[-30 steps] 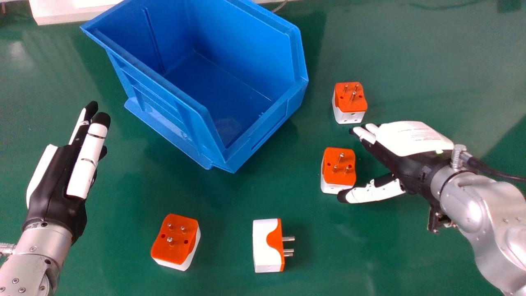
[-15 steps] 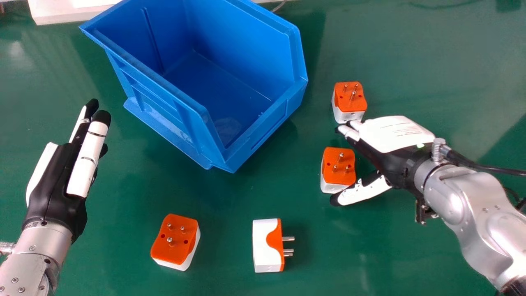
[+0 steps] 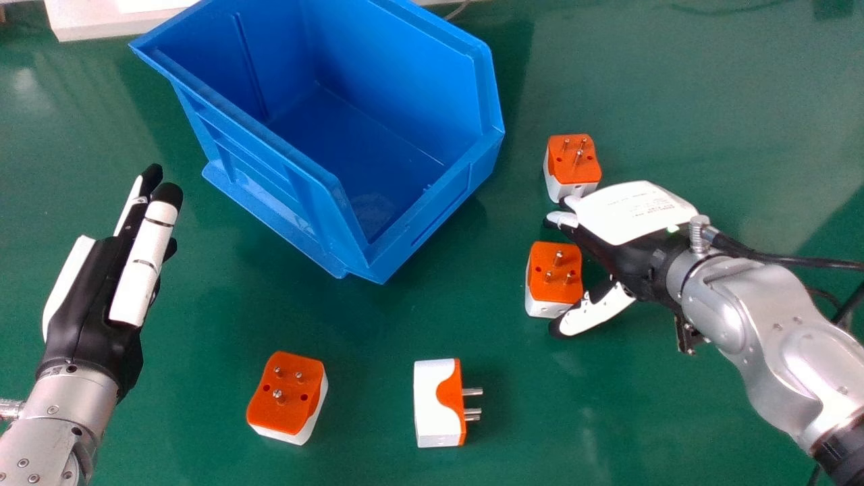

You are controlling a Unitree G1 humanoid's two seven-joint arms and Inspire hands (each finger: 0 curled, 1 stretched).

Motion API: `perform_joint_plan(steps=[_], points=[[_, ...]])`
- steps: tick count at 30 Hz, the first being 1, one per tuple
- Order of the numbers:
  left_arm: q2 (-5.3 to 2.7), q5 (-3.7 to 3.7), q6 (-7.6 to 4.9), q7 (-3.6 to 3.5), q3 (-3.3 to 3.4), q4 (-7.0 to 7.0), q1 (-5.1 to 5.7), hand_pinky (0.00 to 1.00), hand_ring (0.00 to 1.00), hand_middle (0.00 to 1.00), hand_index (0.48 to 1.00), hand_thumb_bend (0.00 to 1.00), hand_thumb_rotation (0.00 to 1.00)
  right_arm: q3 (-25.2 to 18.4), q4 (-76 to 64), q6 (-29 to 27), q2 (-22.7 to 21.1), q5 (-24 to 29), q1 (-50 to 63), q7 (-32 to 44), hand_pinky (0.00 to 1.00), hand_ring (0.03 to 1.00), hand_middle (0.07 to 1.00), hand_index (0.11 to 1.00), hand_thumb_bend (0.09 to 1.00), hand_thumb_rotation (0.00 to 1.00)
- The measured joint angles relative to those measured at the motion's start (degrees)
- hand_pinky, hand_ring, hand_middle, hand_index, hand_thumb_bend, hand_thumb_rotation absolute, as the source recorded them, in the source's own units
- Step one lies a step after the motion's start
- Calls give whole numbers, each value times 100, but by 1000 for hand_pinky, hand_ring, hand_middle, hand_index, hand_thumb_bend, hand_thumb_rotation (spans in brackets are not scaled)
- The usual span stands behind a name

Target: Pick all objects and put in blue box

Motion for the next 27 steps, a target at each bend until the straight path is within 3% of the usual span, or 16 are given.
perform_joint_plan(steps=[8, 17, 27], points=[[-32, -3, 40, -2, 2, -139, 56, 982, 1000, 1000, 1000, 471, 1000, 66, 127, 30, 78, -49, -104, -35, 855, 957, 960, 889, 532, 437], [-48, -5, 43, -2, 2, -142, 58, 979, 1000, 1000, 1000, 479, 1000, 66, 158, 171, 212, -41, -144, -22, 842, 956, 957, 881, 527, 379], [-50, -3, 52, -1, 2, -151, 42, 976, 1000, 1000, 1000, 489, 1000, 92, 129, 235, 229, -42, -151, -16, 841, 955, 955, 881, 533, 385]])
